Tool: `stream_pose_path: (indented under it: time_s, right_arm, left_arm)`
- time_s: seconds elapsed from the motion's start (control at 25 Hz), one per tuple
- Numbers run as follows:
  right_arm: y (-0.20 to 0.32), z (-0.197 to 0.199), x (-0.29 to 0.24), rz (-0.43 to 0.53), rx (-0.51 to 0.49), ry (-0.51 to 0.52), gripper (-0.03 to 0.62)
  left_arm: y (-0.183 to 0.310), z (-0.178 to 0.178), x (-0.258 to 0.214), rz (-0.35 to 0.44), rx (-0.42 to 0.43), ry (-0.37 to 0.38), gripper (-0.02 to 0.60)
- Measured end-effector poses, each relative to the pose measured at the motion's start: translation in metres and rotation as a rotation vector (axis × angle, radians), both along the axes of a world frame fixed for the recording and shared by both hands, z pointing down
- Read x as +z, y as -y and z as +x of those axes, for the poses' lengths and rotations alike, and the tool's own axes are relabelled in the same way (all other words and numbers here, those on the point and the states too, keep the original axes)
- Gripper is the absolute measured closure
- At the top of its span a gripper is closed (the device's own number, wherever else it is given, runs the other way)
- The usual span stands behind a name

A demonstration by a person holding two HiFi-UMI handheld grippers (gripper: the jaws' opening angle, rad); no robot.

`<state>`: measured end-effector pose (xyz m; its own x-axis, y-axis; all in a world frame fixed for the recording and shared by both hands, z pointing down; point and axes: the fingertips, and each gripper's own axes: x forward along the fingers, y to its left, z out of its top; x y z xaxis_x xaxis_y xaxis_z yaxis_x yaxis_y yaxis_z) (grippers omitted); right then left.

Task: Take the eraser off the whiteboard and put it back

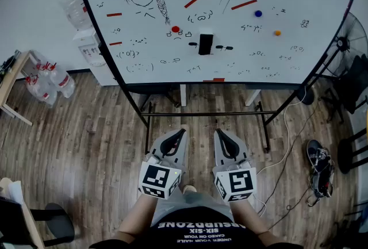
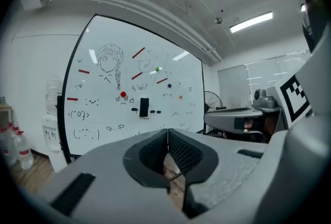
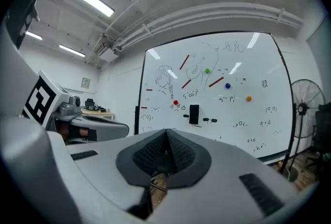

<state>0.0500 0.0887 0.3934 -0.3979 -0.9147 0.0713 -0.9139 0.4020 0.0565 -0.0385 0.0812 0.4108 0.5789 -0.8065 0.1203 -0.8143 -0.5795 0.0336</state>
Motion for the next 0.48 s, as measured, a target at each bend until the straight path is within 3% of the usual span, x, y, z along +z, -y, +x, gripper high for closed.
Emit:
stream_pose_path:
  time_s: [0.48]
  right_arm:
    - [0.013,0.007,-0.015,0.042,0.015,0.015,0.595]
  left_arm:
    - [0.005,0.001,-0.008,0.004,0.0,0.008,0.572]
